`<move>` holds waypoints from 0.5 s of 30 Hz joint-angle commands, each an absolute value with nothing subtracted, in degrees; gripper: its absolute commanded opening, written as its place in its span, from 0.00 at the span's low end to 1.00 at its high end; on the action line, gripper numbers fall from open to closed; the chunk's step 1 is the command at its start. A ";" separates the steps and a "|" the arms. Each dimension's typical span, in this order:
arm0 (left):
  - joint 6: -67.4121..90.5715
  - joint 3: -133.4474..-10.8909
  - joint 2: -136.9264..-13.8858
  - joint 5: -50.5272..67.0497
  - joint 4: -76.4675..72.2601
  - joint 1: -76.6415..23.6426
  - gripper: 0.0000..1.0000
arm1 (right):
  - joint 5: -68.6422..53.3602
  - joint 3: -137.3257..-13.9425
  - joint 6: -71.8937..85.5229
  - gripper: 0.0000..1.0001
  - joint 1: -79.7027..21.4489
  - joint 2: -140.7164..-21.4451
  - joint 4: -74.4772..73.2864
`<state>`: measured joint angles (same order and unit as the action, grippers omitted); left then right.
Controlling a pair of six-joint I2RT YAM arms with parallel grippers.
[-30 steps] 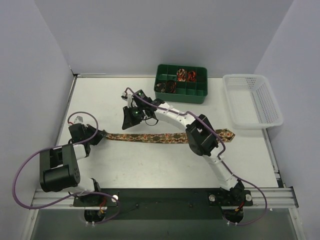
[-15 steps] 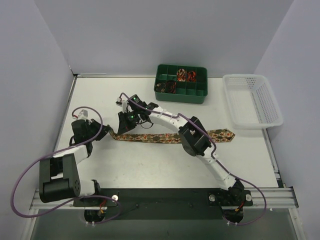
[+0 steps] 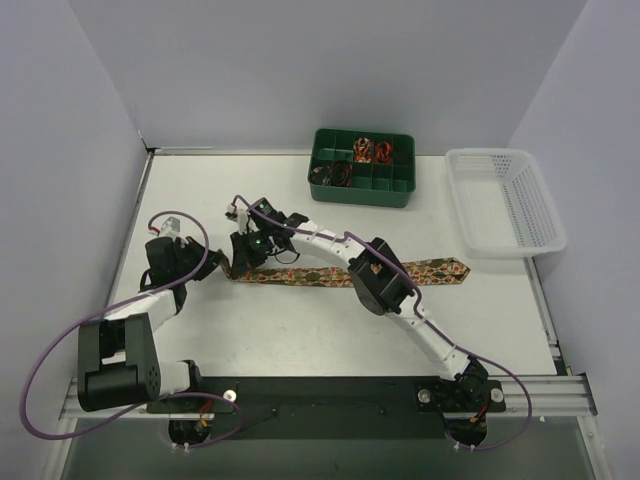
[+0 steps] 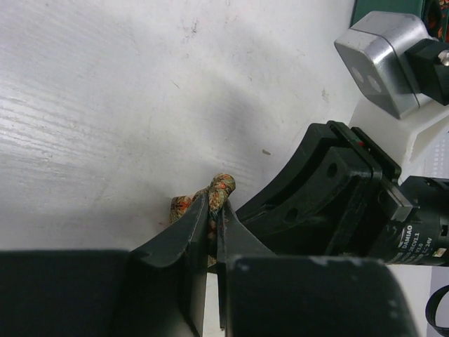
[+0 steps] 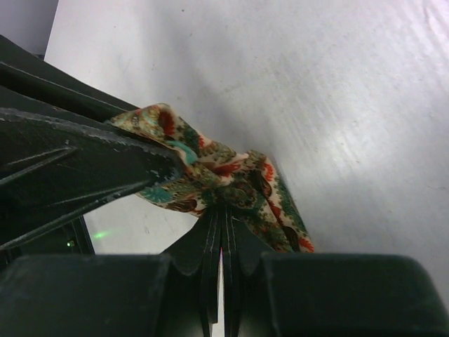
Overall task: Roll the ties
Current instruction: Roll the tie at the center of the board.
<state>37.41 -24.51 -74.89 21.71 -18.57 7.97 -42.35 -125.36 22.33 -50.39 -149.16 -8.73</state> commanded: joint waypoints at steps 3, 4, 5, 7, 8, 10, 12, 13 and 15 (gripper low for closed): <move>35.33 -27.51 -73.04 23.29 -17.58 7.03 0.00 | -41.84 -128.23 20.39 0.00 -51.94 -149.50 -6.86; 35.07 -27.60 -73.04 23.20 -17.49 6.94 0.00 | -41.66 -128.15 20.39 0.00 -51.94 -149.68 -6.86; 34.98 -27.60 -72.95 23.20 -17.14 6.77 0.00 | -41.31 -128.23 20.56 0.00 -51.94 -149.85 -6.86; 34.46 -27.68 -72.78 23.64 -16.53 6.59 0.00 | -40.61 -128.23 20.74 0.00 -51.94 -150.38 -6.86; 34.28 -27.69 -72.77 23.82 -16.35 6.59 0.00 | -39.82 -128.15 20.66 0.00 -52.12 -150.55 -6.86; 33.84 -27.60 -72.60 23.99 -15.82 6.42 0.00 | -38.68 -128.14 20.83 0.00 -52.12 -151.17 -7.12; 33.66 -27.16 -72.33 24.08 -15.38 6.24 0.00 | -37.27 -128.14 20.92 0.00 -52.12 -151.61 -7.29; 33.66 -26.98 -72.07 24.17 -15.38 6.15 0.00 | -36.57 -128.23 20.92 0.00 -52.03 -152.05 -7.29; 33.75 -26.20 -71.90 24.17 -15.64 5.98 0.00 | -36.04 -128.49 21.09 0.00 -52.03 -152.58 -7.38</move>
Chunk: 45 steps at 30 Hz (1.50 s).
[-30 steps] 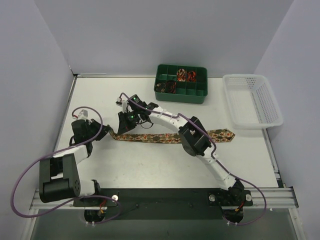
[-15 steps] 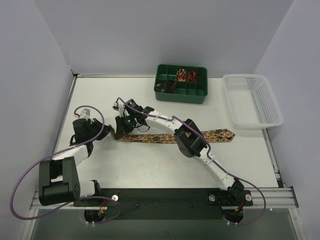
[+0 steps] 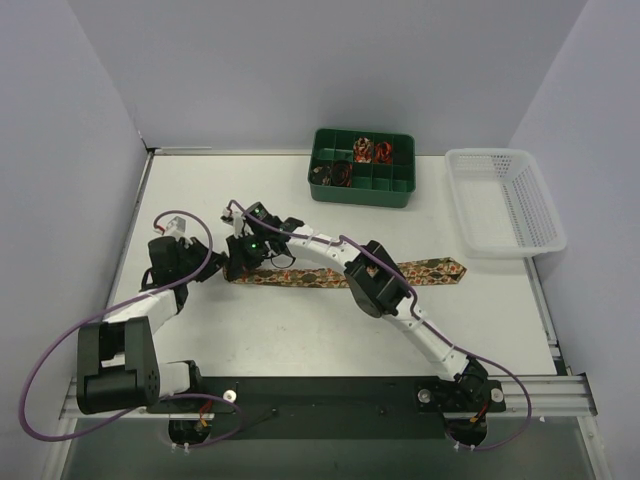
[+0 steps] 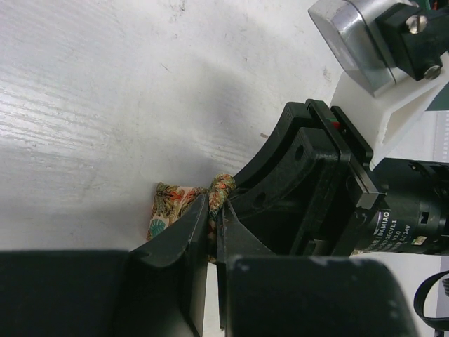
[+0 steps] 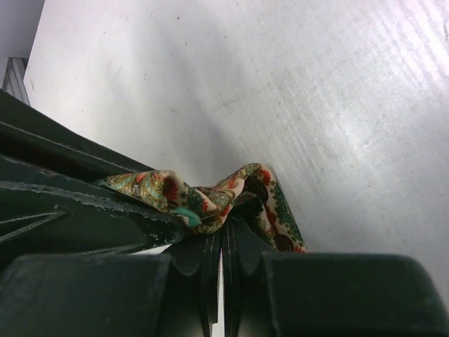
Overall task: Roll the ties
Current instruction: Roll the tie at the center of the board.
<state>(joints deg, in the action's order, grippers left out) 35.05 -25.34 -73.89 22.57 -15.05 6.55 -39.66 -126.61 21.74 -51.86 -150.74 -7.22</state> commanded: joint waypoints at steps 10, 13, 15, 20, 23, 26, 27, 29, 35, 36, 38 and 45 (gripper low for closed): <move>35.77 -24.43 -73.39 24.96 -18.90 4.05 0.00 | -33.76 -128.67 21.80 0.00 -52.12 -154.51 -8.79; 35.68 -24.78 -73.30 24.52 -18.90 3.17 0.00 | -33.84 -128.67 21.18 0.00 -52.21 -154.25 -9.75; 34.81 -25.31 -72.95 23.30 -17.50 2.81 0.00 | -33.93 -128.50 20.66 0.00 -52.12 -153.81 -10.28; 32.26 -26.54 -70.93 19.87 -12.48 1.94 0.00 | -35.15 -124.38 19.60 0.00 -51.42 -148.11 -10.37; 31.55 -26.72 -70.05 18.20 -11.17 1.85 0.00 | -36.65 -122.27 19.77 0.00 -50.80 -143.97 -9.76; 31.03 -26.81 -69.52 16.00 -9.58 1.84 0.00 | -37.09 -121.47 19.95 0.00 -50.36 -140.72 -9.41; 30.76 -26.98 -69.35 15.56 -9.41 1.76 0.00 | -37.35 -120.86 20.30 0.00 -50.19 -140.02 -9.14; 30.50 -26.98 -69.17 14.24 -8.79 1.58 0.00 | -38.23 -120.41 21.35 0.00 -49.92 -138.43 -8.18; 29.79 -27.68 -69.35 11.70 -7.65 0.44 0.00 | -38.41 -116.55 22.15 0.00 -48.26 -135.53 -7.65; 29.88 -27.86 -69.26 11.17 -7.47 0.44 0.00 | -38.32 -115.93 22.24 0.00 -48.08 -134.74 -7.65; 29.88 -28.39 -69.35 9.42 -6.95 -2.09 0.00 | -38.32 -114.00 22.15 0.00 -47.20 -134.21 -7.65; 31.02 -29.62 -70.05 5.02 -6.59 -7.11 0.00 | -38.15 -109.69 22.24 0.00 -44.56 -131.58 -7.82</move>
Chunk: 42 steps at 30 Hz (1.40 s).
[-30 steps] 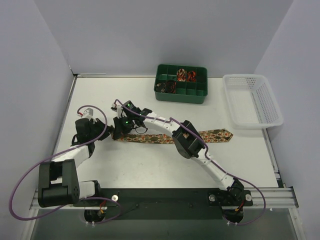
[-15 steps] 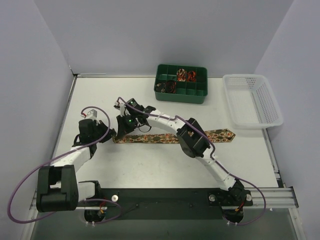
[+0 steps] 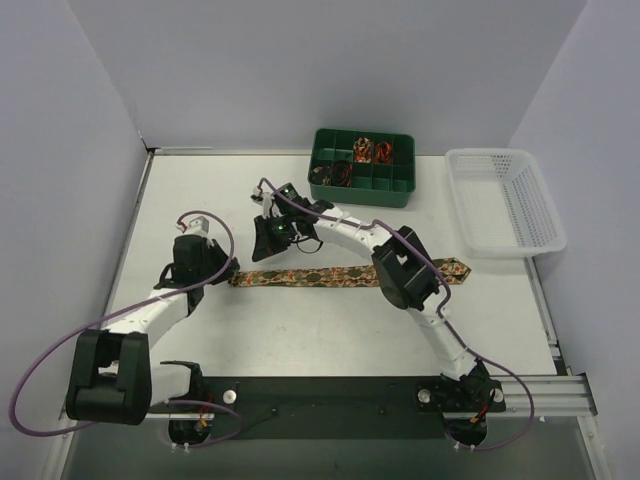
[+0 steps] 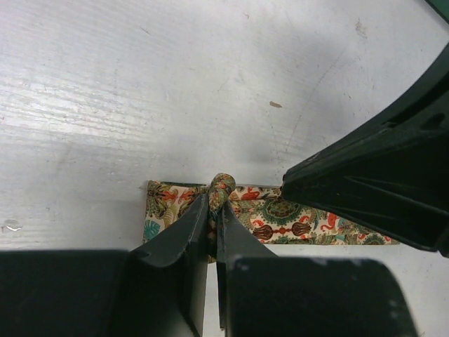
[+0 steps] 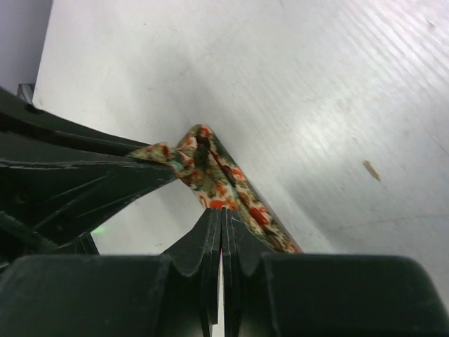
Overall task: Roll the ties
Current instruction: Roll the tie at the center of the board.
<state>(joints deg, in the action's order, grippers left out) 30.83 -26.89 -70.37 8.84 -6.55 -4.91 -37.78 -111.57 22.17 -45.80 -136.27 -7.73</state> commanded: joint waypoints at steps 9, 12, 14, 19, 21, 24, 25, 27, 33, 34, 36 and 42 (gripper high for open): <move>32.52 -30.15 -73.91 2.72 -8.34 -11.33 0.05 | -37.97 -108.02 21.97 0.00 -43.42 -130.69 -8.44; 34.27 -29.71 -74.79 2.72 -9.40 -12.04 0.09 | -38.06 -107.93 21.97 0.00 -43.16 -130.61 -8.52; 34.45 -29.62 -74.97 2.38 -9.58 -12.83 0.20 | -38.14 -107.84 22.06 0.00 -43.07 -130.52 -8.53; 34.63 -28.92 -74.09 1.49 -9.93 -13.71 0.61 | -38.23 -107.49 22.06 0.00 -42.63 -129.90 -8.61; 35.07 -28.22 -73.39 2.02 -11.42 -13.97 0.69 | -38.23 -107.40 21.97 0.00 -42.37 -129.47 -8.53; 36.65 -26.20 -72.43 3.42 -14.75 -13.97 0.74 | -38.23 -107.23 21.97 0.00 -42.10 -129.03 -8.53; 36.91 -25.67 -72.25 3.86 -15.81 -13.89 0.74 | -38.32 -107.23 21.97 0.00 -42.01 -128.94 -8.53; 38.32 -24.00 -71.55 4.22 -18.53 -13.89 0.74 | -38.50 -107.14 21.80 0.00 -42.01 -128.67 -8.53; 40.78 -21.71 -71.02 5.80 -23.10 -13.80 0.73 | -40.78 -107.57 21.80 0.00 -42.89 -128.93 -8.17; 41.04 -21.53 -70.75 5.80 -23.38 -13.80 0.73 | -40.96 -107.75 21.71 0.00 -43.06 -129.02 -8.17; 41.05 -21.45 -69.79 5.89 -23.64 -13.62 0.74 | -41.13 -108.19 21.62 0.00 -44.03 -129.46 -8.35; 39.38 -22.32 -64.70 5.19 -19.00 -11.52 0.79 | -42.19 -110.30 20.92 0.00 -45.79 -130.69 -9.05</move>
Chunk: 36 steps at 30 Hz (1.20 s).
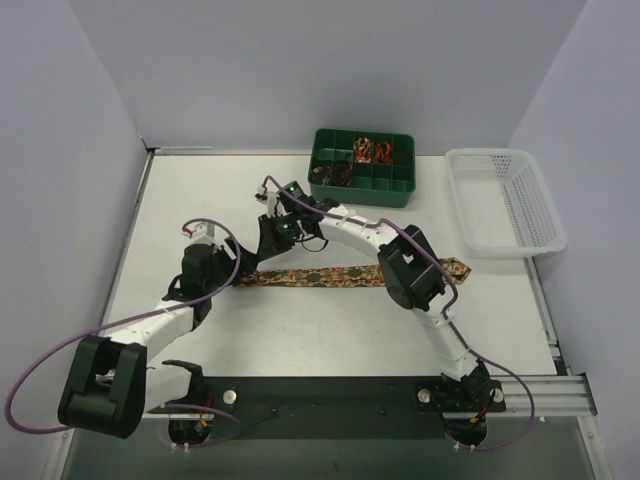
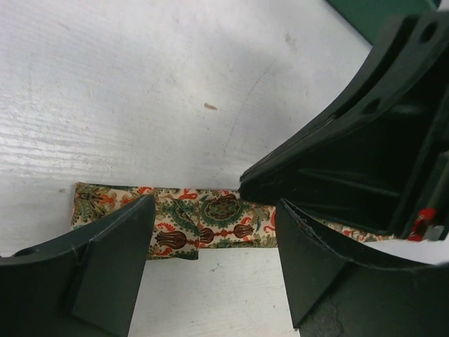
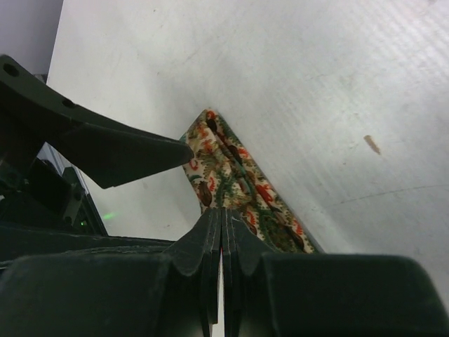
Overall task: Roll the ties
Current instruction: Roll the tie at the center of the board.
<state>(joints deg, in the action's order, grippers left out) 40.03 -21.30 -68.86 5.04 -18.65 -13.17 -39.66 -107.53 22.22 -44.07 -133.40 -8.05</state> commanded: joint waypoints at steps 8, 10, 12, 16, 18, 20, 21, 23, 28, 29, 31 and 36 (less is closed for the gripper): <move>38.41 -22.59 -62.22 8.95 -11.95 -2.39 0.83 | -43.07 -111.45 20.22 0.00 -47.37 -132.62 -10.19; 38.93 -22.50 -63.54 12.81 -11.78 1.74 0.84 | -42.63 -110.83 19.87 0.00 -47.46 -132.89 -11.07; 38.50 -22.76 -65.29 14.67 -11.87 3.25 0.83 | -41.49 -109.52 18.99 0.00 -47.55 -132.89 -11.95; 38.49 -23.20 -68.11 16.26 -12.13 3.69 0.84 | -41.13 -107.67 18.37 0.00 -47.64 -133.07 -11.95; 38.76 -22.94 -69.69 16.87 -13.26 3.60 0.83 | -40.78 -107.40 18.28 0.00 -47.90 -133.77 -11.69; 39.37 -22.41 -70.83 17.23 -14.15 3.69 0.83 | -39.90 -107.84 18.37 0.00 -47.90 -134.82 -11.69; 39.37 -22.24 -71.10 17.23 -14.32 3.78 0.83 | -39.82 -108.02 18.37 0.00 -47.90 -135.26 -11.69; 39.37 -21.89 -71.37 17.05 -14.41 3.60 0.83 | -39.55 -108.46 18.46 0.00 -47.90 -136.05 -11.78; 39.20 -21.18 -72.24 16.61 -14.94 4.04 0.83 | -39.73 -108.28 18.54 0.00 -47.99 -136.85 -11.69; 39.20 -21.01 -72.86 16.87 -15.29 4.22 0.84 | -39.55 -107.93 18.46 0.00 -47.99 -137.19 -11.69; 39.55 -20.74 -73.56 17.66 -16.17 4.22 0.83 | -39.20 -107.58 18.46 0.00 -47.99 -137.46 -11.86; 40.34 -19.34 -75.23 19.07 -18.81 4.39 0.83 | -37.44 -106.70 18.46 0.00 -47.99 -138.08 -12.04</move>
